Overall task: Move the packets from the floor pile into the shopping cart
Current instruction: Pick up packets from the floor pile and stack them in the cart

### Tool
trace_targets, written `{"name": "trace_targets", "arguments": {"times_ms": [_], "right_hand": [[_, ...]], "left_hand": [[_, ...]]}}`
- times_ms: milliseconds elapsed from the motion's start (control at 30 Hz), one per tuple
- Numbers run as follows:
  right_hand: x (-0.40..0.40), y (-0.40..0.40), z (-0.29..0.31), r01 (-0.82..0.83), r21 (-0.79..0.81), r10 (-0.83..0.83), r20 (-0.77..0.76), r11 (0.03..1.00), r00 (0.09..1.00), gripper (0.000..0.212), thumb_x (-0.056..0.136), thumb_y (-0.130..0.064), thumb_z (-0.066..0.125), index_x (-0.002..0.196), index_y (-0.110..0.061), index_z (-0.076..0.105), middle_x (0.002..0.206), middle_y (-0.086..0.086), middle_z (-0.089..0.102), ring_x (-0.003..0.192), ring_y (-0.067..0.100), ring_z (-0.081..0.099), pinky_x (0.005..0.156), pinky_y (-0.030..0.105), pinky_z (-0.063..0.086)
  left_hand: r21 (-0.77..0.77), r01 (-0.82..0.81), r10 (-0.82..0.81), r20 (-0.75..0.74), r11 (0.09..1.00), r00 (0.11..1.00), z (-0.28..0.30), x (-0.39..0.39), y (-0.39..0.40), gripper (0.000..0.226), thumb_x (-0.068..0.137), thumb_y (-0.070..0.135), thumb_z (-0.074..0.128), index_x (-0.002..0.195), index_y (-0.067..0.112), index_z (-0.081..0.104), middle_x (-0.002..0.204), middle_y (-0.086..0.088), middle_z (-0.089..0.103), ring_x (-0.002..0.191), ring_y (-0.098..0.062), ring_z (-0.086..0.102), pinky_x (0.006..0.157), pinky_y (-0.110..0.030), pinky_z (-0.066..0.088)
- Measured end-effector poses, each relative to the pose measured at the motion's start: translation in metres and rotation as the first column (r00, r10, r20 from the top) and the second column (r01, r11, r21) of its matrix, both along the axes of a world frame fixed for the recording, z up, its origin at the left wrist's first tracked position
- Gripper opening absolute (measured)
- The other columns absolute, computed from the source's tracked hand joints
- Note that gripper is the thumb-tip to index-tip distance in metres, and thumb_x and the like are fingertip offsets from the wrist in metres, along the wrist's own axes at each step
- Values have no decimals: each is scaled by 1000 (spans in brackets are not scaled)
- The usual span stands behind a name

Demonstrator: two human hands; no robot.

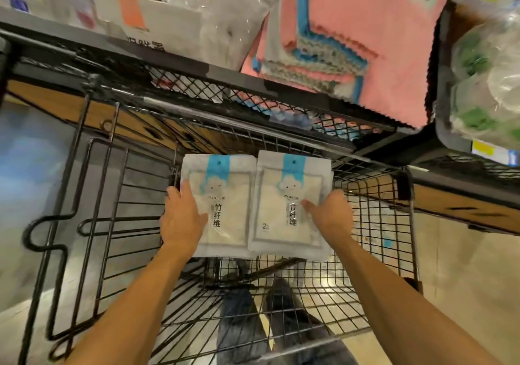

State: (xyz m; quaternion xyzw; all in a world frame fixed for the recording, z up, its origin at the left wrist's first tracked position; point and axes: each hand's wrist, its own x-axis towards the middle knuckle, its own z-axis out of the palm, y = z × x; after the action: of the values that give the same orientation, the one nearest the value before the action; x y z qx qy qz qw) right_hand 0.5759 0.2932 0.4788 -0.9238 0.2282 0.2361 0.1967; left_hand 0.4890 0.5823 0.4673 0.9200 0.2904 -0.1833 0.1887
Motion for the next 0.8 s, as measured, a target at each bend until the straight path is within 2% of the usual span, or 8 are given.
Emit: {"name": "trace_targets", "arguments": {"times_ms": [67, 133, 267, 333, 400, 467, 600, 800], "right_hand": [[2, 2, 2, -120, -99, 124, 33, 988, 992, 63, 81, -51, 83, 116, -8, 52, 107, 6, 63, 92, 23, 61, 75, 40, 55], [5, 4, 6, -237, -184, 249, 41, 954, 968, 67, 82, -54, 80, 122, -9, 52, 116, 7, 61, 105, 25, 58, 87, 45, 54], [4, 3, 26, -420, -271, 441, 20, 866, 897, 72, 89, -59, 67, 141, -15, 45, 134, 6, 52, 126, 27, 48, 103, 48, 43], [2, 0, 43, -477, -306, 511, 39, 824, 859, 67, 91, -63, 58, 142, -21, 46, 137, 4, 54, 129, 26, 47, 109, 51, 39], [1, -5, 65, -505, -331, 552, 59, 797, 832, 67, 93, -65, 52, 145, -24, 48, 144, 4, 53, 137, 27, 44, 116, 56, 32], [-1, -10, 91, -499, -351, 559, 92, 792, 824, 69, 94, -66, 49, 150, -25, 45, 153, 4, 47, 146, 27, 37, 120, 60, 24], [-9, -20, 149, -431, -354, 515, 192, 830, 835, 70, 95, -66, 48, 152, -27, 44, 162, 4, 40, 153, 26, 28, 123, 64, 14], [-40, -56, 233, -247, -329, 363, 360, 912, 859, 69, 96, -67, 47, 154, -29, 44, 163, 4, 38, 153, 25, 28, 123, 64, 15]], "left_hand": [[211, 213, -210, -39, 954, 977, 3, 3, 0, 82, 64, 29, 91, 131, 14, 45, 116, -12, 44, 101, -32, 49, 77, -46, 48], [334, 342, -334, -81, 879, 939, 5, 6, 1, 79, 62, 37, 89, 127, 16, 49, 115, -11, 47, 98, -30, 48, 80, -43, 42], [331, 403, -403, -73, 853, 912, 22, 14, 1, 72, 83, 59, 63, 141, 20, 48, 140, -12, 46, 122, -30, 44, 97, -48, 38], [331, 395, -410, -27, 857, 912, 39, 18, -3, 69, 92, 62, 47, 149, 22, 44, 154, -13, 38, 139, -30, 34, 108, -53, 32], [324, 389, -416, 14, 862, 909, 59, 25, -6, 70, 97, 63, 33, 157, 25, 33, 165, -13, 23, 152, -29, 18, 118, -58, 18], [314, 398, -431, 40, 862, 901, 83, 31, -10, 73, 99, 66, 23, 160, 26, 25, 169, -11, 12, 157, -27, 6, 122, -59, 7], [346, 417, -494, 170, 840, 853, 139, 43, -24, 73, 99, 67, 19, 157, 26, 35, 168, -11, 19, 156, -28, 12, 121, -63, 10], [336, 513, -595, 216, 790, 774, 224, 66, -75, 74, 98, 71, 19, 161, 32, 20, 171, -5, 6, 157, -24, 3, 123, -61, 2]]}}
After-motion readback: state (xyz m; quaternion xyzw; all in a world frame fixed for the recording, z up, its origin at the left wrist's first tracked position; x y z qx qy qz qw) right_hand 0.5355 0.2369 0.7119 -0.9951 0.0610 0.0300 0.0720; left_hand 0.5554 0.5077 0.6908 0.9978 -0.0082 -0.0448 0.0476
